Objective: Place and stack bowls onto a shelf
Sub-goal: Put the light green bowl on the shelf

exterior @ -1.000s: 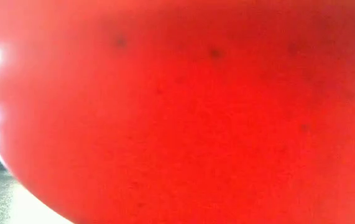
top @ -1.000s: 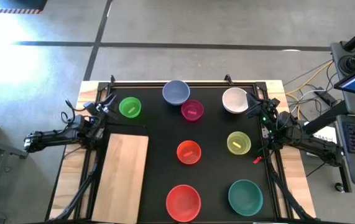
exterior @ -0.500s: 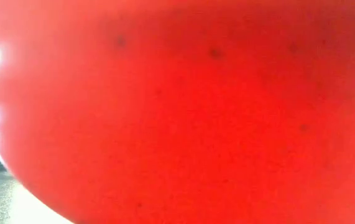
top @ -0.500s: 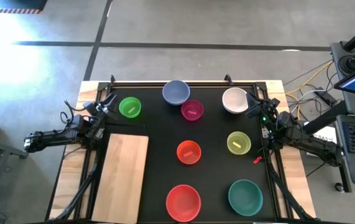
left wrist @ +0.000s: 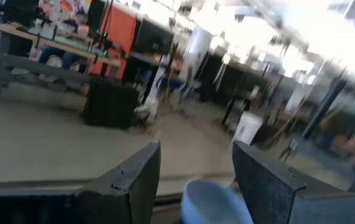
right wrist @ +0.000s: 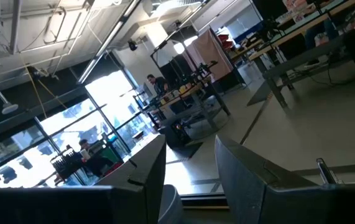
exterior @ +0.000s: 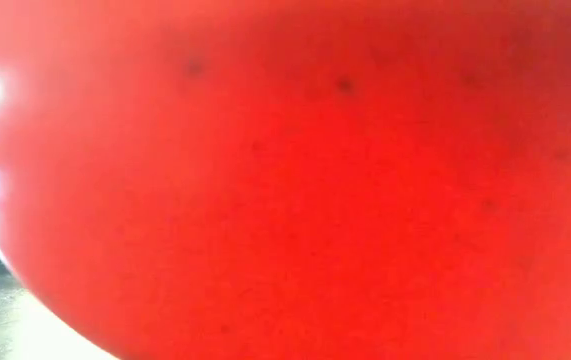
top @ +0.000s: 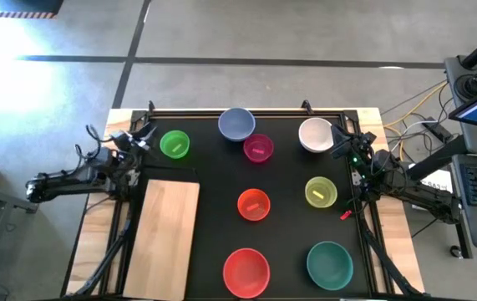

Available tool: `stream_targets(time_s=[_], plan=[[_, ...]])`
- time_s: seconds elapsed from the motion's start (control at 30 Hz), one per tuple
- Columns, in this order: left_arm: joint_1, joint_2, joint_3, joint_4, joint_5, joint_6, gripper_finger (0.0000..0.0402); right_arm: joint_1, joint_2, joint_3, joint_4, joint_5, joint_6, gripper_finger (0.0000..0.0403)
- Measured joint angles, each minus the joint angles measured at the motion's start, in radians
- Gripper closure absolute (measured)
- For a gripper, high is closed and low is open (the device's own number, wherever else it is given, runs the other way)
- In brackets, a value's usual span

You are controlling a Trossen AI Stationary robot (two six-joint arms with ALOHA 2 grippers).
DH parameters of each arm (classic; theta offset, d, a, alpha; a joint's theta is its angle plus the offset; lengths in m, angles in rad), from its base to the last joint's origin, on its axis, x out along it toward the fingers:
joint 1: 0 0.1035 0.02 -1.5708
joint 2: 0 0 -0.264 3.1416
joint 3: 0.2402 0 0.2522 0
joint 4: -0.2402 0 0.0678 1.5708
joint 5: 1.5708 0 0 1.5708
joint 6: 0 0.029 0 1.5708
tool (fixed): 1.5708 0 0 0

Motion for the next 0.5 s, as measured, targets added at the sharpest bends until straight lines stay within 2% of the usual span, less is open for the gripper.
stream_targets(time_s=[0.17,0.27,0.37,0.5], plan=[[0.008,0.147,0.175,-0.256,-0.055,-0.016,0.0218,0.0,0.0,0.0,0.0,0.0,0.0,0.0275],[0.034,0.252,0.31,-0.469,-0.098,-0.03,0.0218,0.0,0.0,0.0,0.0,0.0,0.0,0.0275],[0.071,0.358,0.44,-0.665,-0.082,-0.089,0.0218,0.0,0.0,0.0,0.0,0.0,0.0,0.0275],[0.127,0.498,0.574,-0.849,-0.012,-0.095,0.0218,0.0,0.0,0.0,0.0,0.0,0.0,0.0275]])
